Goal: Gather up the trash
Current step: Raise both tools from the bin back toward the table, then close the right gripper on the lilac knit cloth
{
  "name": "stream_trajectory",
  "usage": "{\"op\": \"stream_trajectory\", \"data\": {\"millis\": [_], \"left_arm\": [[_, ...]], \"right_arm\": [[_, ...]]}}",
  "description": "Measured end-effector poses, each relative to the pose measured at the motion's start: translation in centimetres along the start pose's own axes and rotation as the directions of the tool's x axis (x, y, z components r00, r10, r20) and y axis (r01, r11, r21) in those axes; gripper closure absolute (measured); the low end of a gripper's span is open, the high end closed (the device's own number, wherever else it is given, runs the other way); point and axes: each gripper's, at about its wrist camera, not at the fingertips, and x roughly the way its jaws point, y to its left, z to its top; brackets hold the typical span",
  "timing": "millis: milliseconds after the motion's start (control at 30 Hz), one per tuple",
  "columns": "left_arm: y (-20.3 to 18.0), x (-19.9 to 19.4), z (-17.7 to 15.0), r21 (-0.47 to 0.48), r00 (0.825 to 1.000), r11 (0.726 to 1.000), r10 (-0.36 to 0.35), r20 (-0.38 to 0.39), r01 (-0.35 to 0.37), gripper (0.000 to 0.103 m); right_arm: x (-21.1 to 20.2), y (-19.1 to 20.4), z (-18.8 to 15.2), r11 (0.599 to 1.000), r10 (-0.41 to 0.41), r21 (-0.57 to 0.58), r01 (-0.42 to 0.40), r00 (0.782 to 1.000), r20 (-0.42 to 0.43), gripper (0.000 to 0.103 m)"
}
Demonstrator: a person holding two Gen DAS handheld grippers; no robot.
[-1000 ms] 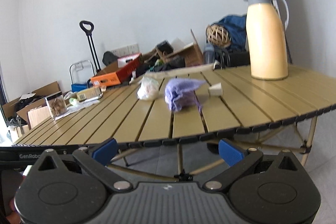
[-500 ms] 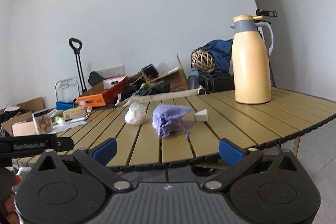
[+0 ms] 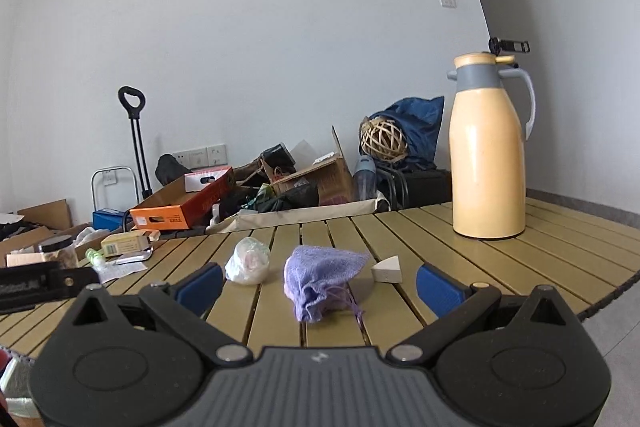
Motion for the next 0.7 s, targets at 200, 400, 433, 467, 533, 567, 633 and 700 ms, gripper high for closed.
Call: {"op": "stream_trajectory", "data": {"millis": [200,400,433,467,533,567,633,700], "left_arm": [[0.8,2.0,1.0,-0.035,0.999,0.999,0.033,-0.012,-0.033,0.0],[1.1,4.0,1.0,-0.053,0.998,0.996,0.064,-0.026,-0.065,0.0],[1.1,4.4,0.9,-0.055,0.997,0.996,0.071,-0.034,-0.073,0.0],[1.1,4.7,0.7,-0.057,0.996,0.995,0.076,-0.042,-0.078,0.0],[1.0,5.3,0.4,-0.054,0.995,0.995,0.083,-0.056,-0.086,0.0],[0.8,5.6,0.2,-0.05,0.995,0.995,0.086,-0.059,-0.089,0.0],[0.5,6.0,0.0,-0.045,0.994,0.994,0.092,-0.067,-0.095,0.0],[0.2,6.5,-0.3,-0.041,0.993,0.995,0.091,-0.074,-0.094,0.0]], "right_arm": [[3.2,0.1,0.8,1.0,0.007,-0.006,-0.007,0.999,0.037,0.0],[6.1,0.6,0.8,0.998,0.033,-0.061,-0.031,0.999,0.032,0.0],[6.7,0.7,0.7,0.996,0.037,-0.08,-0.035,0.999,0.025,0.0],[7.2,0.9,0.5,0.995,0.038,-0.097,-0.037,0.999,0.016,0.0],[8.3,1.1,0.1,0.991,0.039,-0.124,-0.04,0.999,-0.01,0.0],[8.9,1.1,-0.1,0.99,0.038,-0.135,-0.042,0.999,-0.032,0.0],[10.2,1.1,-0.4,0.989,0.027,-0.146,-0.037,0.997,-0.068,0.0],[11.1,1.0,-0.8,0.988,0.019,-0.151,-0.032,0.996,-0.085,0.004]]}}
